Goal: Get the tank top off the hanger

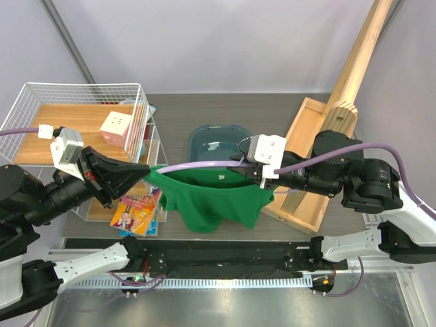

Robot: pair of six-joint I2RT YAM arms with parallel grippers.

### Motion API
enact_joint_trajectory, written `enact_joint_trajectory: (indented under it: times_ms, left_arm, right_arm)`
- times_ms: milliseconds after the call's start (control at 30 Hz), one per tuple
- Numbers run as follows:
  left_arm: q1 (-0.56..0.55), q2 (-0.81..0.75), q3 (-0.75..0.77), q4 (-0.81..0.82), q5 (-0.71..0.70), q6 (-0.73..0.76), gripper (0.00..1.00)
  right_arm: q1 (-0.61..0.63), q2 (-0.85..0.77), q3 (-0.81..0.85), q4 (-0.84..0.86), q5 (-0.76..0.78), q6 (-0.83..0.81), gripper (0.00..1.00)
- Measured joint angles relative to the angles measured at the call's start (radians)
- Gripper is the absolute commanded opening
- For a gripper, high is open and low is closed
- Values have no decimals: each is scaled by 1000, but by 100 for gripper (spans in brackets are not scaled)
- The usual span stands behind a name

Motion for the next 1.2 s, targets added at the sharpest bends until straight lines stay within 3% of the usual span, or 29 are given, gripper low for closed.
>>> enact_joint_trajectory:
  times_ms: [700,733,767,867,1033,1200]
  left_arm:
    - [0,-34,20,-14,-40,-27,0]
    - [0,-35,20,-14,-31,-28,4]
    - [0,-35,21,-14,-22,-28,23]
    - [0,-16,53,-35,14,-18,49]
    - [0,34,129,-76,61,9,63]
    - [0,52,116,-109,124,30,61]
  right_arm:
    - [0,-53,-32,29,27,23,1]
    - [0,-55,-31,30,26,24,1]
    - [0,-55,-31,30,25,25,1]
    - [0,-44,-30,29,18,27,1]
    - [0,-27,-30,19,-11,38,1]
    - [0,-27,-30,3,-43,43,1]
